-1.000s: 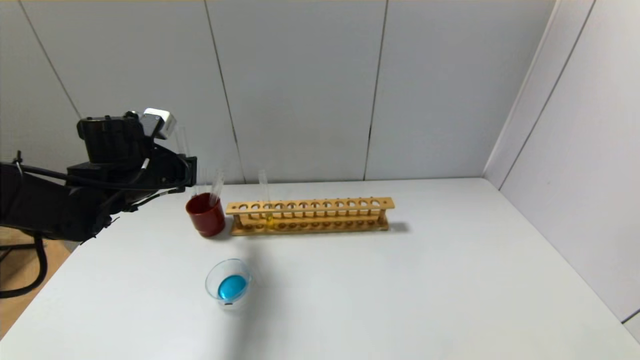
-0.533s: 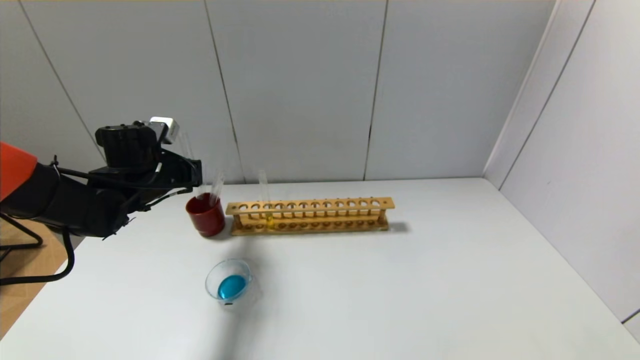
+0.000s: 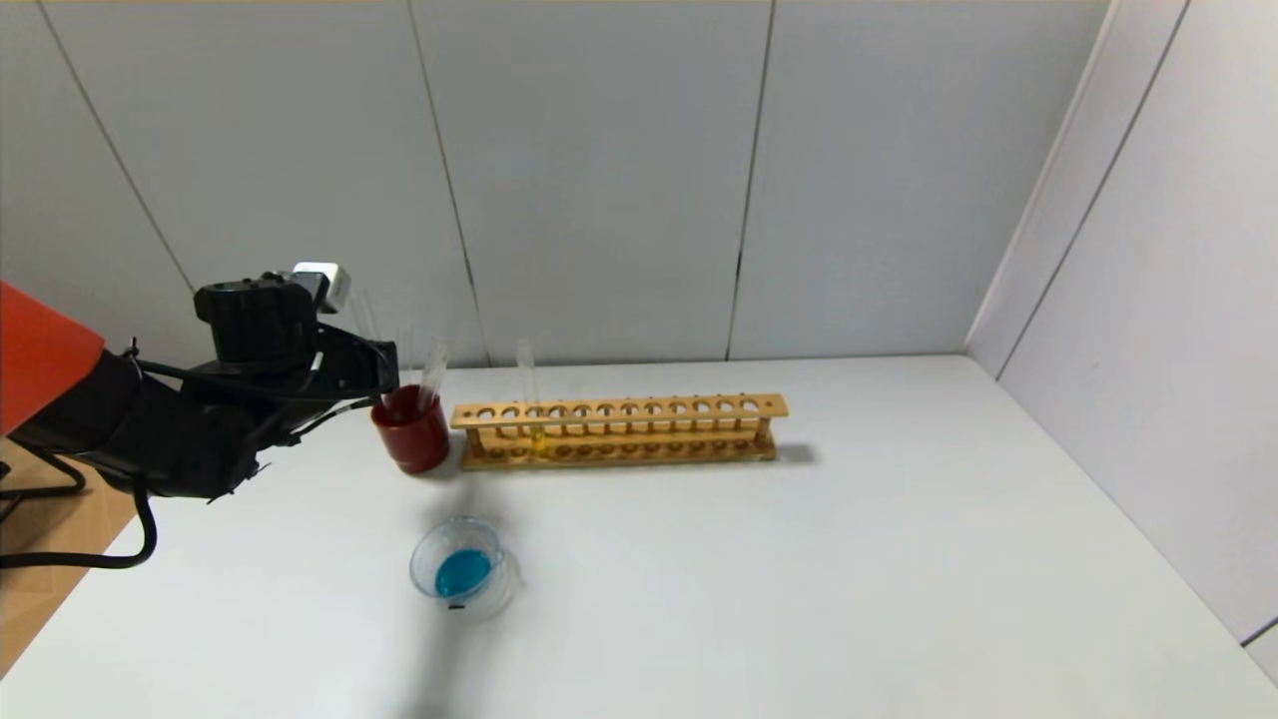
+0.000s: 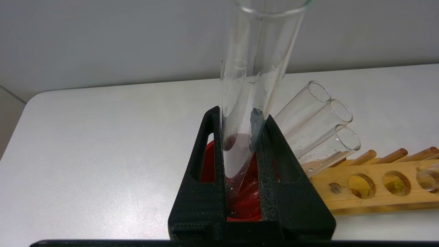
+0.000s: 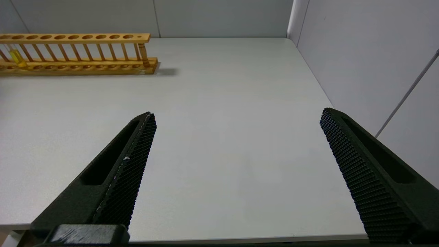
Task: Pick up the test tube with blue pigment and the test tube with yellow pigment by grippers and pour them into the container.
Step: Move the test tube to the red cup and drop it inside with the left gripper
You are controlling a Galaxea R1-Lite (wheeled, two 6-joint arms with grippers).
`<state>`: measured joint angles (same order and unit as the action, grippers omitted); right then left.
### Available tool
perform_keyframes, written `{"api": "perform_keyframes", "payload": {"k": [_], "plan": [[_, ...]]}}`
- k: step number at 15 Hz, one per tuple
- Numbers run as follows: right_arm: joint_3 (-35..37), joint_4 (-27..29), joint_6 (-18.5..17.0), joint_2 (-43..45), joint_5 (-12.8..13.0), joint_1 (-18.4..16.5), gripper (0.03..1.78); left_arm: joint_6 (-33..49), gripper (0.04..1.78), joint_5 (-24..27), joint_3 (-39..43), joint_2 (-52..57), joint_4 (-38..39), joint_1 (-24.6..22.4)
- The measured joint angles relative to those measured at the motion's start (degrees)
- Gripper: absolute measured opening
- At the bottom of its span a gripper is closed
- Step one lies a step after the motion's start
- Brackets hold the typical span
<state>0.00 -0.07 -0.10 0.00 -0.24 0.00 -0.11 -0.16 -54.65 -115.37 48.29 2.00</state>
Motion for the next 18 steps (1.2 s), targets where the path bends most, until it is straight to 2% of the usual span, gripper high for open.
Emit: {"api": "perform_keyframes", "payload": {"k": [8,10,13,18], "plan": [[0.0,0.0,0.0,0.0,0.0,0.0,1.75,0.1,0.31,0.7,1.6,-2.9,5.5,-1.1],[0.0,0.0,0.0,0.0,0.0,0.0,1.75,0.1,0.37,0.7,1.7,-3.3,5.5,-1.1],[0.0,0.0,0.0,0.0,0.0,0.0,1.75,0.2,0.63,0.7,1.8,-3.3,5.6,-1.1],[0.0,0.0,0.0,0.0,0.0,0.0,1.75,-0.1,1.44,0.7,2.5,-1.3,5.5,-1.0]]}}
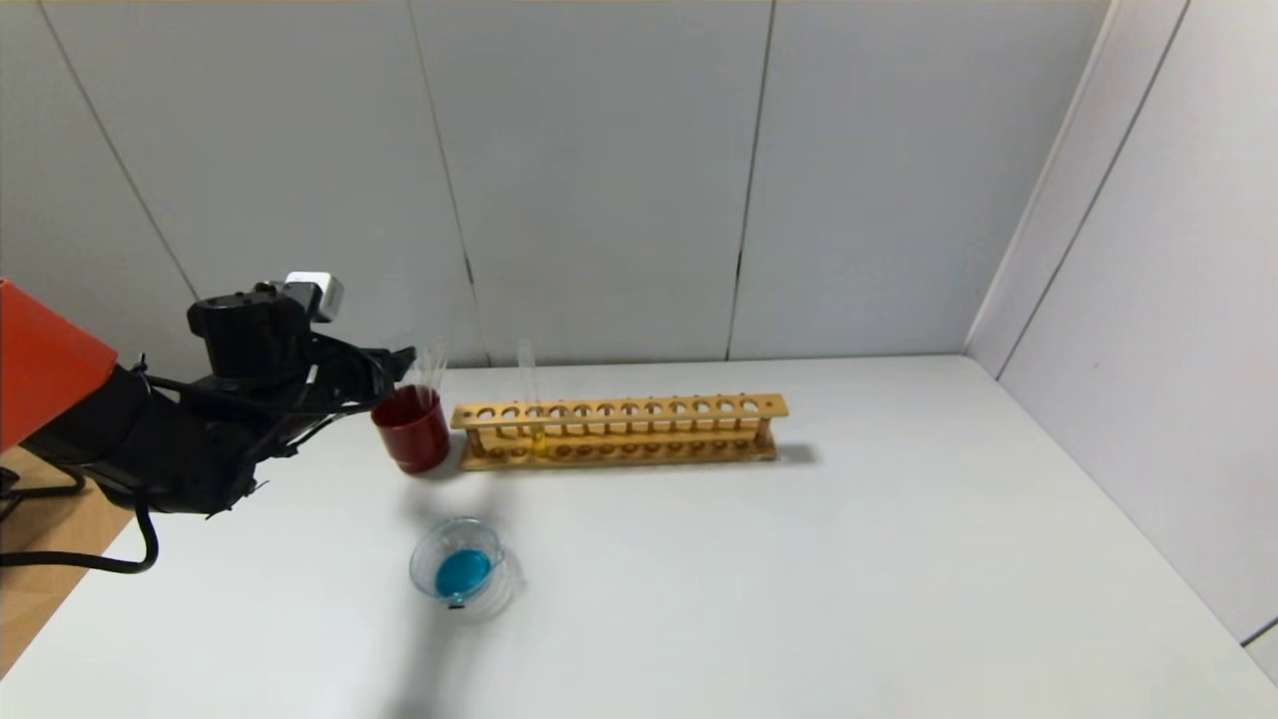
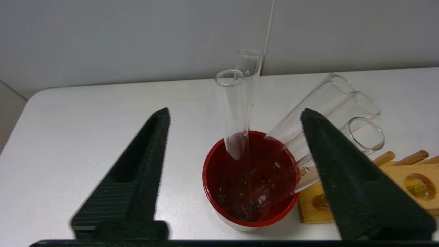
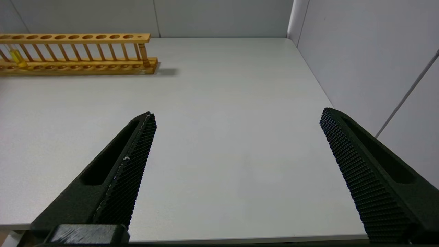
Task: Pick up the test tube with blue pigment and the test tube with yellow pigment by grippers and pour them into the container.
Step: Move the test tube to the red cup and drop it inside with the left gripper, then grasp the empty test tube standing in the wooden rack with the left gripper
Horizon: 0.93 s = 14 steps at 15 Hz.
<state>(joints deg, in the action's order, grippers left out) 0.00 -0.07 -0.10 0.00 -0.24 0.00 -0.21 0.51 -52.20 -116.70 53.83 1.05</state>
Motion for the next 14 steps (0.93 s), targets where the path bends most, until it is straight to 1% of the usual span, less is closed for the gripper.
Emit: {"api": "perform_keyframes", "payload": {"k": [1,3,5,8,11,14], "plan": [[0.0,0.0,0.0,0.0,0.0,0.0,1.75,-0.2,1.55,0.0,0.2,1.0,-0.1,0.2],[0.0,0.0,0.0,0.0,0.0,0.0,1.75,-0.5,1.70,0.0,0.4,3.6,-0.2,0.7],[0.0,0.0,0.0,0.0,0.0,0.0,1.75,-0.7,1.75,-0.1,0.5,6.9,-0.9,1.4],[0.0,0.0,0.0,0.0,0.0,0.0,1.75,-1.8,1.75,-0.2,1.1,13.4,-4.1,3.5],[0.0,0.0,0.0,0.0,0.0,0.0,1.75,-2.2,1.75,-0.2,1.9,20.7,-10.3,6.9],[0.0,0.0,0.0,0.0,0.0,0.0,1.75,-4.1,1.75,0.0,4.6,27.5,-23.4,9.5]]}}
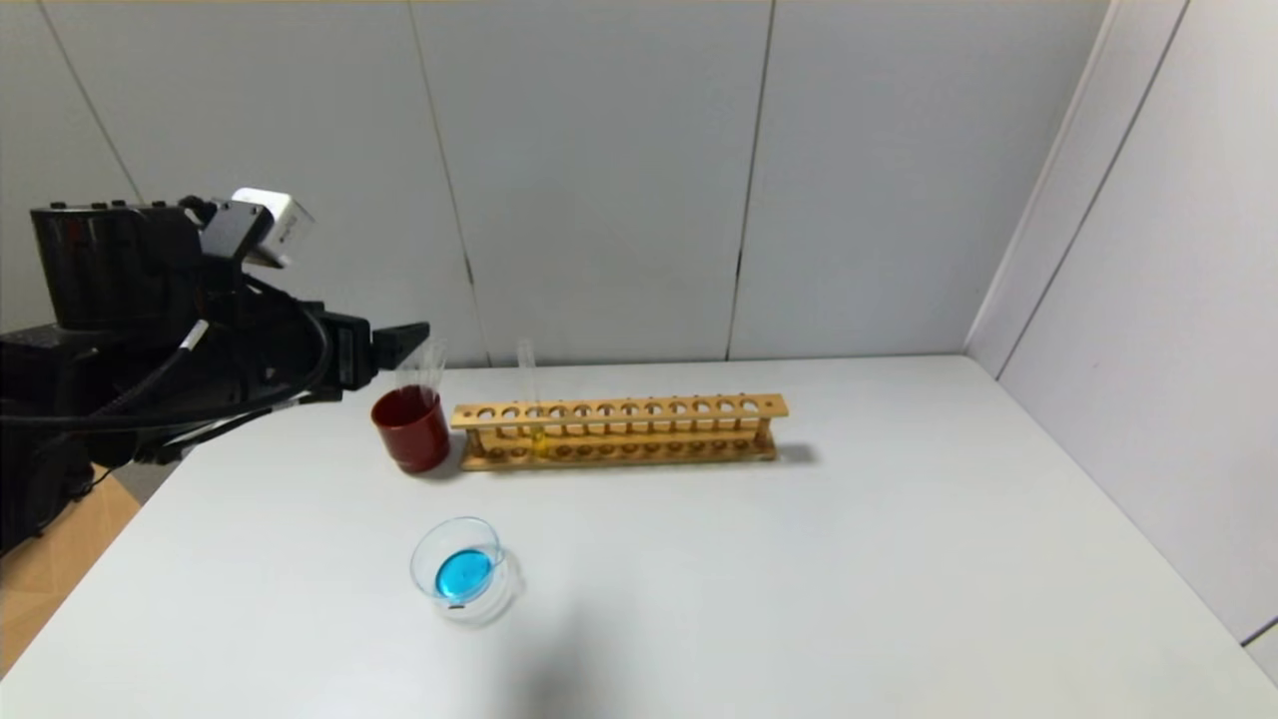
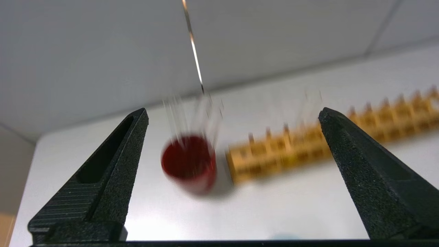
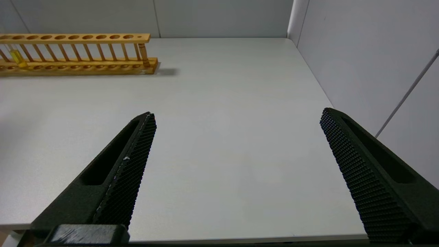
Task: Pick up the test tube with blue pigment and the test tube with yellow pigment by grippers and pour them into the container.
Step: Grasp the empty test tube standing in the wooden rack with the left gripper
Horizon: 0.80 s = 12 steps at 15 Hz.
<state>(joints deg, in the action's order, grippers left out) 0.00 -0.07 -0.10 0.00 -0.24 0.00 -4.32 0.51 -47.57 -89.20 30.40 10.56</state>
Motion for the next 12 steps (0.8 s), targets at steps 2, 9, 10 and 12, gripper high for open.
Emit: {"api": "perform_keyframes", "payload": {"k": [2,9,10,12], "plan": [[0.0,0.0,0.0,0.0,0.0,0.0,1.75,2.2,1.75,0.1,2.8,3.0,-7.0,2.4],[0.0,0.0,0.0,0.0,0.0,0.0,1.75,7.5,1.75,4.8,11.3,4.9,-7.3,7.0],[0.0,0.0,0.0,0.0,0.0,0.0,1.75,7.6,1.75,4.8,11.7,4.3,-6.7,7.1],[0.0,0.0,0.0,0.0,0.0,0.0,1.75,7.3,1.75,5.0,12.4,2.3,-2.9,7.3]]}}
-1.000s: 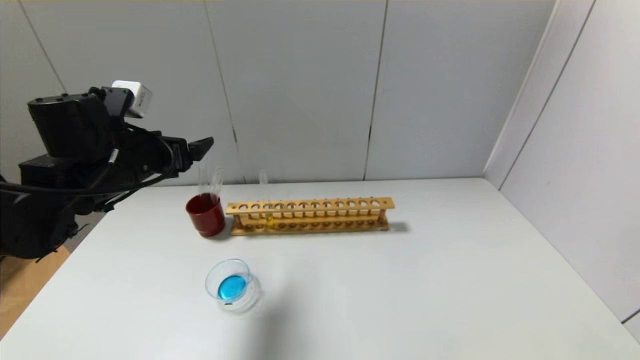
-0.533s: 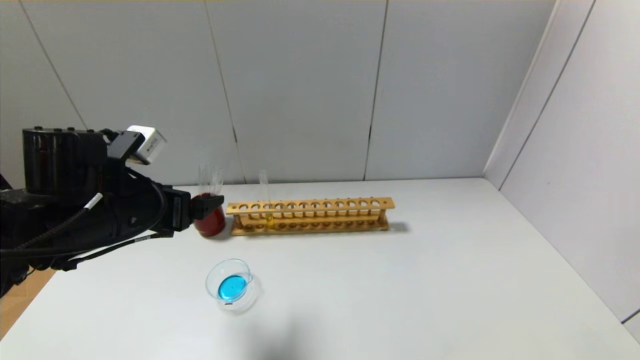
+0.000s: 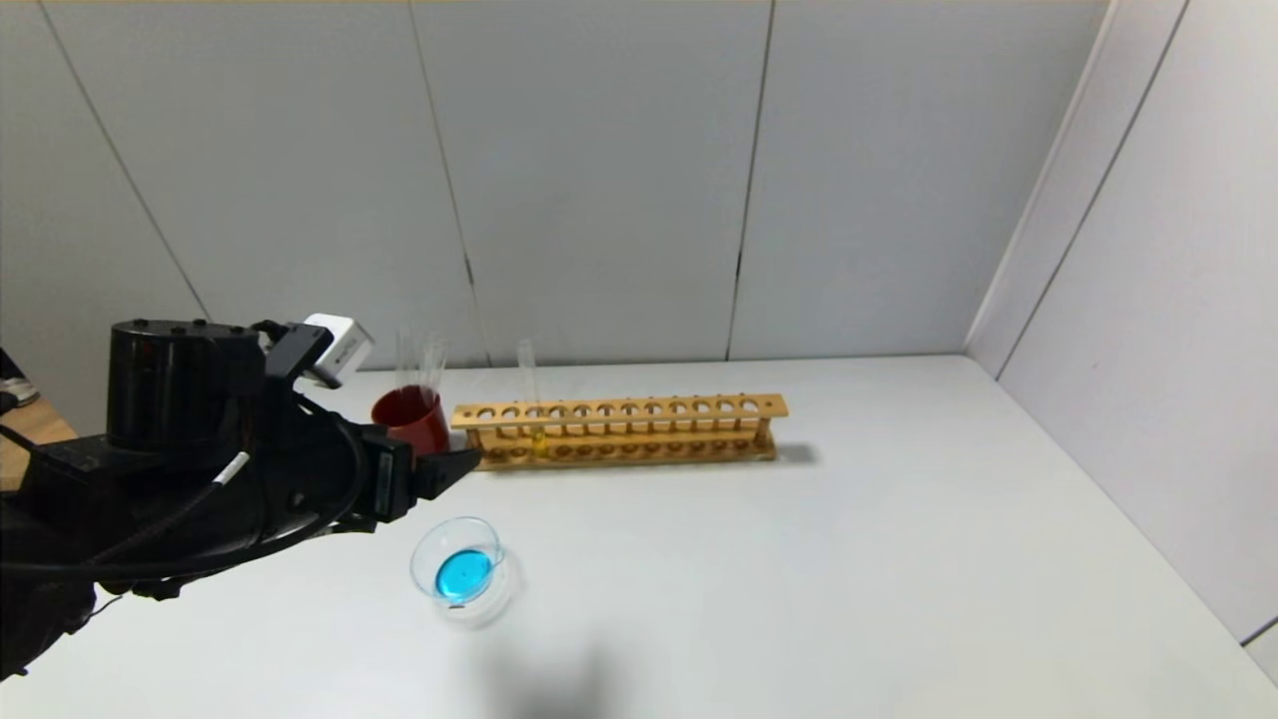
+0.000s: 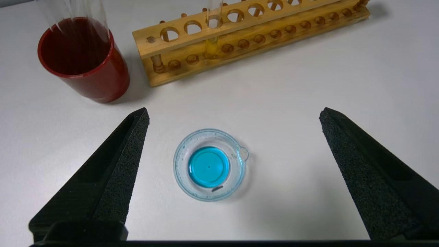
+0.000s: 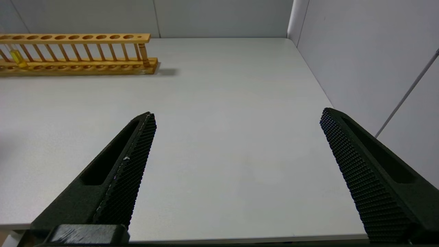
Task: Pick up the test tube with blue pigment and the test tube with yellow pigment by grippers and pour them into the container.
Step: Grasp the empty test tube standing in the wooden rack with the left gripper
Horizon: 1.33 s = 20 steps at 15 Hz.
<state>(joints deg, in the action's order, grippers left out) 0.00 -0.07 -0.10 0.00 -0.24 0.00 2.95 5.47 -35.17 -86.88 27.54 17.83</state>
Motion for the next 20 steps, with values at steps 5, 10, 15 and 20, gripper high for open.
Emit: {"api": "perform_keyframes", "payload": {"k": [5,10,15,20], "plan": [[0.0,0.0,0.0,0.0,0.0,0.0,1.75,-1.0,1.75,-0.4,-0.7,-6.6,5.6,0.7],[0.0,0.0,0.0,0.0,0.0,0.0,1.75,-2.0,1.75,-1.3,-5.5,-13.2,7.4,0.9],[0.0,0.0,0.0,0.0,0.0,0.0,1.75,-2.0,1.75,-1.2,-12.2,-20.3,7.4,1.0],[0.0,0.0,0.0,0.0,0.0,0.0,1.75,-2.0,1.75,-1.2,-20.7,-28.2,7.3,1.0]]}}
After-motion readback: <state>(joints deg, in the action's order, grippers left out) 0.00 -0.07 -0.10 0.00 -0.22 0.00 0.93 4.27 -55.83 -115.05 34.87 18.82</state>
